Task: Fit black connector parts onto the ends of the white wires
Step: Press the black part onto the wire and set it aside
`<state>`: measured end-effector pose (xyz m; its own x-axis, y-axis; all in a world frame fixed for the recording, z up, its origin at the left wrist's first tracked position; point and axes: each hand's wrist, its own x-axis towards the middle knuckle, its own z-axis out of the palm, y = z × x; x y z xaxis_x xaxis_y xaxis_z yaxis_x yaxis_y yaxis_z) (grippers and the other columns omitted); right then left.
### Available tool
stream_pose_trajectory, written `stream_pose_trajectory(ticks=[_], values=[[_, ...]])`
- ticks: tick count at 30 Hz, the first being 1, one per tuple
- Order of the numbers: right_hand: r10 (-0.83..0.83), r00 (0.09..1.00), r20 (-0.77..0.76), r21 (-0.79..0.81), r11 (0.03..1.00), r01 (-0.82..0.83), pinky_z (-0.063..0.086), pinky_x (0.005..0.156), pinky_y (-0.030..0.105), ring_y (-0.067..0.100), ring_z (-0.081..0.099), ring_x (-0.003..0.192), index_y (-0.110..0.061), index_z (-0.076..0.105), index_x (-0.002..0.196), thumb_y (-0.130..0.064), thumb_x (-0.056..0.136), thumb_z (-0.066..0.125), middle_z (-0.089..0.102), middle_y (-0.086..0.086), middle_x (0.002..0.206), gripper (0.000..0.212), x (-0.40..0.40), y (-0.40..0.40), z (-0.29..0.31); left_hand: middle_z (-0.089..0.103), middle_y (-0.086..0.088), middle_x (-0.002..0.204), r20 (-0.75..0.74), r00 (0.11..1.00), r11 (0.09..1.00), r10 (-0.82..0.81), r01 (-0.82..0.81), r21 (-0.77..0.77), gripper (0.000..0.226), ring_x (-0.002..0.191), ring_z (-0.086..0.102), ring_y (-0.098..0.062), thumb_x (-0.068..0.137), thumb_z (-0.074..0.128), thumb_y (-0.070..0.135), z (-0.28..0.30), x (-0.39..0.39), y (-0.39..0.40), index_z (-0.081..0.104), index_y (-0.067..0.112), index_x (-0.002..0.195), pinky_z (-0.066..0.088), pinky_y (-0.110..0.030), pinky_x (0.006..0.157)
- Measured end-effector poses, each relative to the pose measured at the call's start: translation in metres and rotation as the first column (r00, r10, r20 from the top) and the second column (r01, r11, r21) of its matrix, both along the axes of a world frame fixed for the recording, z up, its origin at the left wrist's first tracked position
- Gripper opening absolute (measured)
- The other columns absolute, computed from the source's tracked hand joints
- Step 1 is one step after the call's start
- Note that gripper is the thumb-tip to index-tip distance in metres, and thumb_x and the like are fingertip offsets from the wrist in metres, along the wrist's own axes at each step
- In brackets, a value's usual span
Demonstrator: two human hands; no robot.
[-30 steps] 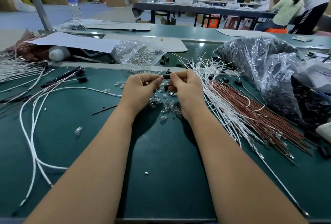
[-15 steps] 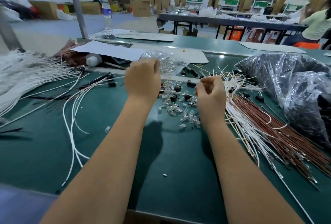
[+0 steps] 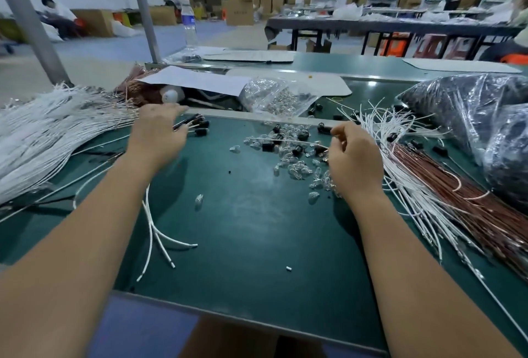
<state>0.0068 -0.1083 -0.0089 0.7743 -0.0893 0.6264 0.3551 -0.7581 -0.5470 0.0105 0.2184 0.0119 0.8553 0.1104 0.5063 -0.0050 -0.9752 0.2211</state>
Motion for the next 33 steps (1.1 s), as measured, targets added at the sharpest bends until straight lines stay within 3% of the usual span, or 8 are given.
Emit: stream_pose_trajectory(ticks=[3,7,15,17,21,24,28,33], values=[[-0.082,0.981,-0.177,-0.239,0.97,0.038,0.038,0.095,0.038,0.026,0.049,0.111,-0.016,0.053,0.129,-0.018,0.097,0.045,0.059,0.008,0.12,0.033,0.004,-0.006,-0.001,0.051,-0.015,0.14,-0.185,0.938,0.952,-0.293,0.269,-0.143,0.045,0.129,0.045,-0.03,0.095,0.054,0.016,-0.005,0.009,-0.031,0.048,0.012,0.139,0.031,-0.037,0.111],[-0.171,0.936,-0.307,-0.33,0.942,0.064,0.04,0.093,0.039,0.028,0.053,0.108,-0.017,0.053,0.132,-0.023,0.1,0.038,0.063,0.009,0.116,0.035,0.004,-0.01,-0.004,0.029,-0.008,0.156,-0.399,0.839,0.919,-0.368,0.263,-0.295,0.058,0.143,0.028,-0.024,0.101,0.04,0.037,-0.02,0.021,-0.081,0.018,0.023,0.153,0.019,-0.037,0.118],[-0.2,0.958,-0.206,-0.187,0.969,0.162,0.049,0.069,0.032,0.021,0.058,0.082,-0.008,0.067,0.1,-0.009,0.094,0.052,0.066,0.006,0.09,0.016,0.003,-0.012,0.0,0.051,0.005,0.136,-0.012,0.865,0.628,-0.501,0.354,-0.693,0.051,0.118,0.051,-0.012,0.101,0.043,0.025,-0.022,0.029,-0.153,0.027,0.029,0.149,0.032,-0.021,0.105],[-0.246,0.958,-0.149,-0.058,0.969,0.239,0.037,0.055,0.022,0.017,0.053,0.075,-0.007,0.062,0.096,-0.006,0.095,0.05,0.058,0.002,0.084,0.012,0.005,-0.016,0.002,0.057,0.015,0.112,0.112,0.903,0.69,-0.415,0.393,-0.608,0.055,0.091,0.055,-0.008,0.095,0.048,0.008,-0.02,0.028,-0.164,0.038,0.029,0.145,0.043,-0.024,0.096],[-0.305,0.952,-0.036,0.044,0.951,0.306,0.037,0.069,0.025,0.019,0.051,0.082,-0.009,0.058,0.097,0.001,0.093,0.047,0.053,-0.001,0.087,0.015,0.006,-0.022,0.006,0.035,0.008,0.152,0.23,0.91,0.858,-0.345,0.405,-0.315,0.075,0.14,0.027,-0.018,0.083,0.044,-0.005,-0.016,0.034,-0.19,0.034,0.038,0.144,0.018,-0.044,0.117],[-0.335,0.942,0.029,0.126,0.936,0.329,0.036,0.083,0.03,0.019,0.053,0.088,-0.013,0.058,0.094,-0.005,0.094,0.049,0.06,-0.001,0.092,0.012,0.004,-0.023,0.009,0.042,0.003,0.146,0.073,0.928,0.845,-0.366,0.364,-0.391,0.066,0.142,0.021,-0.016,0.089,0.037,-0.002,-0.013,0.035,-0.208,0.041,0.039,0.139,0.008,-0.049,0.117],[-0.354,0.931,0.09,0.272,0.908,0.319,0.039,0.086,0.033,0.019,0.055,0.089,-0.014,0.058,0.093,-0.006,0.094,0.049,0.057,-0.006,0.089,0.011,0.002,-0.024,0.015,0.054,0.011,0.098,-0.02,0.945,0.862,-0.327,0.289,-0.417,0.049,0.114,0.037,-0.017,0.095,0.04,0.007,-0.025,0.033,-0.208,0.05,0.038,0.132,0.017,-0.046,0.107],[-0.392,0.91,0.136,0.166,0.914,0.369,0.036,0.096,0.036,0.018,0.055,0.106,-0.016,0.061,0.109,-0.003,0.089,0.049,0.064,-0.003,0.107,0.027,0.003,-0.025,0.018,0.056,0.011,0.082,0.218,0.881,0.811,-0.419,0.471,-0.347,0.024,0.075,0.051,-0.014,0.099,0.046,0.012,-0.025,0.032,-0.192,0.067,0.018,0.109,0.036,-0.028,0.071]])
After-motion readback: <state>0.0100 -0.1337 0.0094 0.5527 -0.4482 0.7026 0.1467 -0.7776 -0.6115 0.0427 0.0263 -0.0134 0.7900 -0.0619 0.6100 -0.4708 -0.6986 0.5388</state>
